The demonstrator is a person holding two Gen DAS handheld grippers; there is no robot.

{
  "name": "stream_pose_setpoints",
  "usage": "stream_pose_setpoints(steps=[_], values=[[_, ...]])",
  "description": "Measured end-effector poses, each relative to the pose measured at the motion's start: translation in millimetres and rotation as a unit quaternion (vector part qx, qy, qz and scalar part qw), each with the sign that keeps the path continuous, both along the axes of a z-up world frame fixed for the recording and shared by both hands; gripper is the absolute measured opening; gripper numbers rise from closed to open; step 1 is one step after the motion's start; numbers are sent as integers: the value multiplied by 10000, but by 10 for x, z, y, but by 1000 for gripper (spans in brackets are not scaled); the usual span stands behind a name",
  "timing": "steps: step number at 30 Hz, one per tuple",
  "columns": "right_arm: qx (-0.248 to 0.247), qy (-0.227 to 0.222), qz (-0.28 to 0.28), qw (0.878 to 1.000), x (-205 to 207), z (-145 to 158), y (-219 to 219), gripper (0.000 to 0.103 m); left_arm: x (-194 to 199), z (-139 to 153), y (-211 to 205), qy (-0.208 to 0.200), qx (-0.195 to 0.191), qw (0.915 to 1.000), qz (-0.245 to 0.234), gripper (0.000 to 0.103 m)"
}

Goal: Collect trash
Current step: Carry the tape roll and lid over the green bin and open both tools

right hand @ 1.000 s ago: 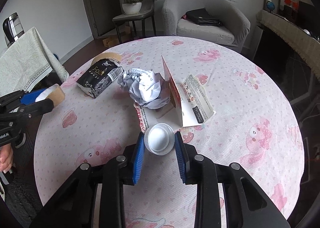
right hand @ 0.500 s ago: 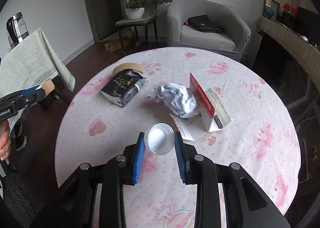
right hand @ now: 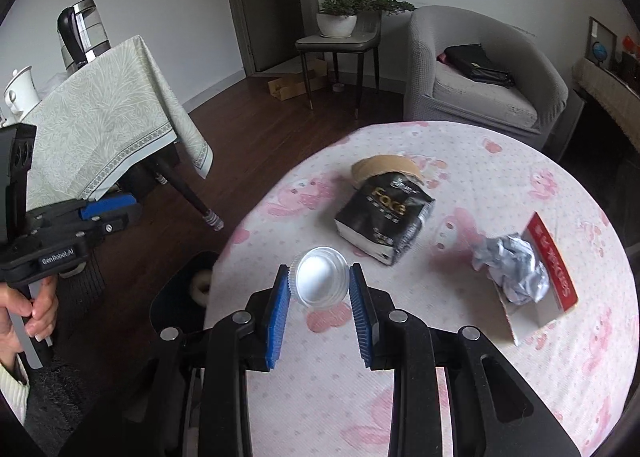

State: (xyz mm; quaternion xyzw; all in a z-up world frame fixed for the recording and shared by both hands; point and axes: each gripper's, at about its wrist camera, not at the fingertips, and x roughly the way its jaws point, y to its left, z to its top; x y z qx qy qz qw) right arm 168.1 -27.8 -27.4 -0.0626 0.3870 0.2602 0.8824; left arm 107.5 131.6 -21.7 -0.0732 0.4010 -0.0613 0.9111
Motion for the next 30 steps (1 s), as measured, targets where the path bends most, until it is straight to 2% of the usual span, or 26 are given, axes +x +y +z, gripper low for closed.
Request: stream_pose_setpoints(steps=[2, 4, 9, 15, 19, 24, 27, 29, 30], values=[[57, -48, 117, 9999, 12, 48, 157, 30, 5, -46, 73, 35, -82, 10000, 11, 17], [105, -46, 284, 9995, 5, 65, 310, 30, 4, -115, 159, 125, -25, 9999, 117, 15], [111, 3, 719, 9974, -72, 51, 752, 30, -61, -190, 352, 253, 27, 9994, 226, 15], [46, 11, 1166, 9932, -167, 64, 1292, 30, -150, -493, 669, 738, 184, 9959, 481, 15], [-99, 189, 1282, 9915, -135, -67, 1588, 30, -189, -704, 909, 1109, 380, 9908, 683, 15], [-347, 425, 1428, 9882, -84, -282, 1980, 30, -295, -789, 1168, 1212, 424, 9883, 826, 16], [-488, 568, 1493, 9859, -64, -471, 2143, 30, -351, -771, 1298, 1171, 397, 9884, 884, 26], [-593, 669, 1528, 9842, -55, -604, 2242, 30, -423, -724, 1357, 1061, 344, 9894, 931, 43], [-665, 730, 1554, 9829, -46, -686, 2298, 30, -455, -690, 1401, 989, 337, 9897, 980, 47]])
